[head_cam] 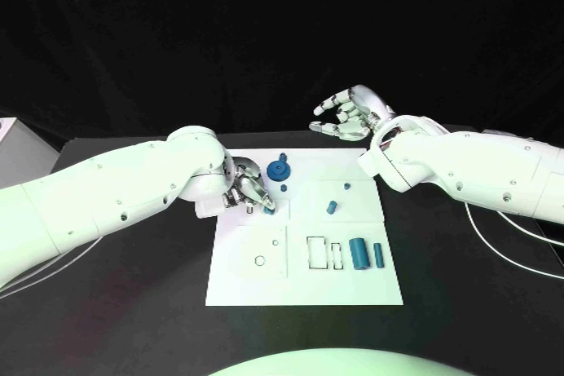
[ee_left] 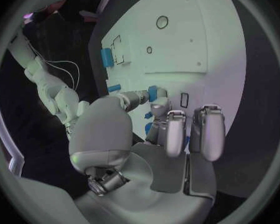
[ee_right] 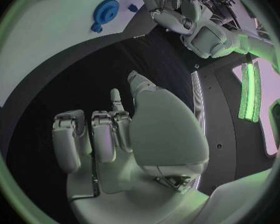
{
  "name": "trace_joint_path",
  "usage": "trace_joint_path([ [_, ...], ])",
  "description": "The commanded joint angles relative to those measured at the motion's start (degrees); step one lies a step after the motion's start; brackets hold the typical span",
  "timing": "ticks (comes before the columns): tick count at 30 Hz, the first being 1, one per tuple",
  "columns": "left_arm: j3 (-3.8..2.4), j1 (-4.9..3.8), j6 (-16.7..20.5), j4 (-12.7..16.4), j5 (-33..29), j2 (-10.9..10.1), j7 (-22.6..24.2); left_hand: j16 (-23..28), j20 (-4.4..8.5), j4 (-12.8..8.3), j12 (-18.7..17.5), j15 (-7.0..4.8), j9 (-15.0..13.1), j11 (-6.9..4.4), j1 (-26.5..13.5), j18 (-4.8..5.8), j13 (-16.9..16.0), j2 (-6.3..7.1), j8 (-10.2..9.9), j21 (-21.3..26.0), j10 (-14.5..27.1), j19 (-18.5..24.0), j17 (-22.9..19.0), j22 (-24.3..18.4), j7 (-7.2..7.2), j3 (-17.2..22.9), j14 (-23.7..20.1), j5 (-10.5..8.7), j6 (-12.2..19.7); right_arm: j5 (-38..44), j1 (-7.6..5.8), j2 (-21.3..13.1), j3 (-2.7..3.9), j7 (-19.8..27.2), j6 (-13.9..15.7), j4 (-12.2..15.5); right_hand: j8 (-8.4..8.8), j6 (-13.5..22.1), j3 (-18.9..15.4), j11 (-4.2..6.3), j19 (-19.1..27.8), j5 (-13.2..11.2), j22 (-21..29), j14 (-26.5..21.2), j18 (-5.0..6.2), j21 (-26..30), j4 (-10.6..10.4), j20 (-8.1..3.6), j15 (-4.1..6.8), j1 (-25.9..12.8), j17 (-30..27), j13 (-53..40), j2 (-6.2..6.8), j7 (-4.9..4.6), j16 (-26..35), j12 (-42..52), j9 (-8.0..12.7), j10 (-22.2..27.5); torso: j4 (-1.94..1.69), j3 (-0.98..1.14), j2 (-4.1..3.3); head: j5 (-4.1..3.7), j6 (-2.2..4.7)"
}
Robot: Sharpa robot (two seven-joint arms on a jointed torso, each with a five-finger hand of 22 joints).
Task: Assemble the parts on the task board
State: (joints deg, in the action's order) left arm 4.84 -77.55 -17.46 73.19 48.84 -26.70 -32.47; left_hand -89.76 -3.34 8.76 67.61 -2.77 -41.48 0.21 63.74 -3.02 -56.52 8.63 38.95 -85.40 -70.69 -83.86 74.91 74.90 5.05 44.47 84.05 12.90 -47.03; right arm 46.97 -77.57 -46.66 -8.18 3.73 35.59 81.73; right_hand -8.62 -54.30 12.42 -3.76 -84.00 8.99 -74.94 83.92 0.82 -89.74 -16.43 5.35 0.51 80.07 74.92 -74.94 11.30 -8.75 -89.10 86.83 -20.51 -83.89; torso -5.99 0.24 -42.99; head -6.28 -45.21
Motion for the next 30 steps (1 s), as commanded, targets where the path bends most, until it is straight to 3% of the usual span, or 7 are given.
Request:
trace_joint_path([
  [1, -0.06, 0.01, 3.2, 0.7, -1.6, -0.5, 1.5, -0.2, 0.47, -8.4, 0.4, -0.48, -7.4, -0.1, -0.8, 0.78, -0.4, 0.16, 0.6, -0.1, -0.7, -0.8, 15.1, 4.8, -0.57, 8.2, 5.9, 2.85, -0.8, 0.3, 0.06, -0.1, -0.01, 0.3, -1.0, 0.0, -0.15, 0.4, -0.3, -0.4, -6.0, 0.2, -15.1, 5.4, -0.82, -0.3, -0.1, 0.42, -0.42, -0.4, 12.4, -12.8, -0.1, -0.17, 0.3, -0.2, 0.1, -3.4, -0.05, 0.02, 0.06, 0.07, 0.09],
  [8, -0.11, 0.0, 5.8, 1.7, -1.1, -1.6, 1.9, -0.2, 0.87, -9.9, 1.2, -1.0, -8.8, -0.64, -2.1, 0.74, -1.4, 1.36, 0.8, -0.1, -2.2, -0.7, 15.1, 4.7, -1.12, 8.6, 5.9, 10.19, -2.3, 0.3, 0.09, -0.3, -0.03, 0.3, -1.0, 0.0, -0.15, 0.4, -0.3, -0.4, -6.0, 0.2, -15.1, 5.4, -0.82, -0.3, -0.1, 0.42, -0.42, -0.4, 12.4, -12.8, -0.1, -0.17, 0.3, -0.2, 0.1, -3.4, -0.06, 0.07, 0.04, 0.16, 0.09],
  [10, -0.11, 0.0, 6.2, 1.8, -0.7, -1.7, 1.9, -0.2, 0.93, -10.0, 1.3, -1.06, -8.9, -0.7, -2.2, 0.76, -1.6, 1.45, 0.8, -0.1, -2.4, -0.8, 15.1, 4.8, -1.19, 8.6, 5.9, 10.83, -2.5, 0.3, 0.09, -0.4, -0.03, 0.3, -1.1, 0.0, -0.15, 0.4, -0.3, -0.4, -6.0, 0.2, -15.1, 5.4, -0.82, -0.3, -0.1, 0.42, -0.42, -0.4, 12.4, -12.8, -0.1, -0.17, 0.3, -0.2, 0.1, -3.4, -0.06, 0.06, 0.0, 0.17, 0.11],
  [11, -0.11, 0.0, 6.5, 1.9, -0.5, -1.8, 2.0, -0.2, 1.03, -10.2, 1.6, -1.18, -9.1, -0.84, -2.3, 0.79, -2.1, 1.69, 0.8, -0.2, -2.8, -0.9, 15.1, 4.9, -1.32, 8.6, 5.9, 12.46, -2.9, 0.3, 0.09, -0.4, -0.03, 0.2, -1.1, 0.0, -0.15, 0.4, -0.3, -0.4, -6.0, 0.2, -15.1, 5.4, -0.82, -0.3, -0.1, 0.42, -0.42, -0.4, 12.4, -12.8, -0.1, -0.17, 0.3, -0.2, 0.1, -3.4, -0.05, 0.04, -0.04, 0.18, 0.12],
  [30, 0.03, 0.18, 6.1, 1.8, 3.3, -1.7, 0.3, -0.2, 1.29, -10.7, 2.7, -1.53, -9.6, -1.2, -2.7, 0.87, -3.7, 2.28, 0.6, -0.3, -4.3, -1.1, 15.1, 5.4, -1.69, 8.2, 5.9, 15.57, -3.9, 0.3, 0.15, -0.6, -0.06, 0.2, -1.2, 0.1, -0.17, 0.5, -0.3, -0.42, -6.0, 0.3, -15.1, 5.4, -0.82, -0.3, -0.1, 0.43, -0.43, -0.6, 12.3, -12.8, -0.16, -0.18, 0.3, -0.2, 0.1, -3.4, -0.02, -0.05, -0.05, 0.5, -0.47],
])
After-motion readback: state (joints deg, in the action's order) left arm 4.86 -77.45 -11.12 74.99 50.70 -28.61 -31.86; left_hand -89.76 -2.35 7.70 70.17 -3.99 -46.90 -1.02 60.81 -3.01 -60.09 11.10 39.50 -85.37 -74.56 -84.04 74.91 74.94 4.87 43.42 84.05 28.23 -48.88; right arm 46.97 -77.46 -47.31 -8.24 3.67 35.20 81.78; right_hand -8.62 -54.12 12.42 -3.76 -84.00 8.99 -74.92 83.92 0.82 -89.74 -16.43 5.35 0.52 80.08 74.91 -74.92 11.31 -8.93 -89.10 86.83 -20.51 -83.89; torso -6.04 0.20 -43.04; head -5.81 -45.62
